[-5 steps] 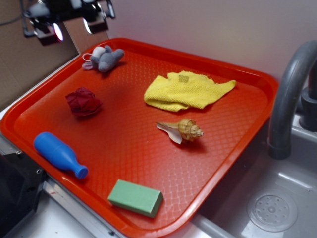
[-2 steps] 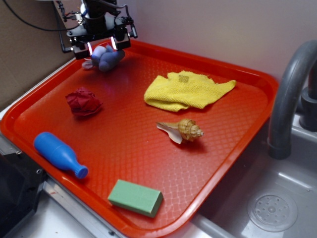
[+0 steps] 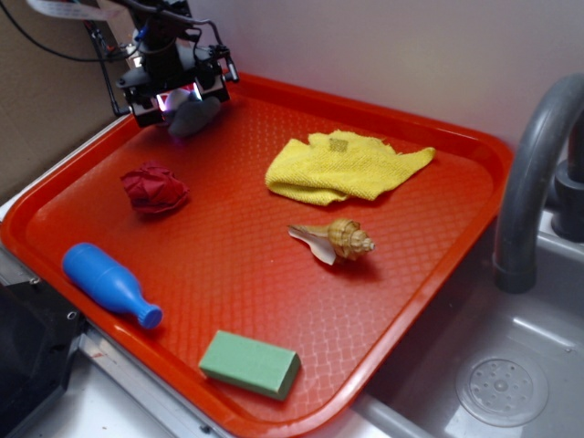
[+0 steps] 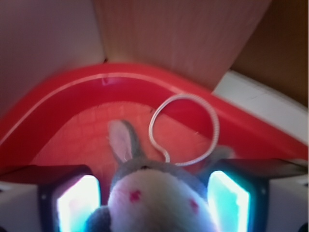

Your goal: Grab the gray animal.

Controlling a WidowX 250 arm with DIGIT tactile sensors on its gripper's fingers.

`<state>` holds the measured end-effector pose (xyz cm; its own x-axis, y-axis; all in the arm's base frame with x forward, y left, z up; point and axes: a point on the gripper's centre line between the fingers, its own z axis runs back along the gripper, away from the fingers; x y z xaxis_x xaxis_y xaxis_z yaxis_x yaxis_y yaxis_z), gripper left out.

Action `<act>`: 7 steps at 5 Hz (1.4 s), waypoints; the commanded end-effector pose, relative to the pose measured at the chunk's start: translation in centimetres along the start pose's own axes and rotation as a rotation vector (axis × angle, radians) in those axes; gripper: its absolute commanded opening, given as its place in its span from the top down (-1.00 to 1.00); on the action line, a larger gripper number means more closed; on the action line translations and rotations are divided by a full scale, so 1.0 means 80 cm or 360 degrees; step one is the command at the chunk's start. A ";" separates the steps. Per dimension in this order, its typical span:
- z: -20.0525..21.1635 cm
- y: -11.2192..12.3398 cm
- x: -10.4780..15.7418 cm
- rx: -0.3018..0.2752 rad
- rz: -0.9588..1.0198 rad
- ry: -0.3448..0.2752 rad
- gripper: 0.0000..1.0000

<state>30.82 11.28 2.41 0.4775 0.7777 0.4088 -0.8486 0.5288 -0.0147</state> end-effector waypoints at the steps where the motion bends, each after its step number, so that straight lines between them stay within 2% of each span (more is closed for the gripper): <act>1: 0.004 0.007 -0.014 -0.0146 -0.0218 0.0106 1.00; 2: 0.057 -0.010 0.002 -0.0073 -0.0688 0.0068 1.00; 3: 0.117 -0.024 0.010 -0.0087 -0.1116 0.0031 1.00; 4: 0.157 -0.031 -0.010 -0.0159 -0.1483 0.0086 1.00; 6: 0.233 -0.025 -0.061 -0.0246 -0.1862 0.0235 1.00; 7: 0.277 -0.021 -0.065 -0.0294 -0.1866 0.0197 1.00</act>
<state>24.06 -2.53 18.31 0.9789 -0.1756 0.1042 0.1563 0.9727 0.1713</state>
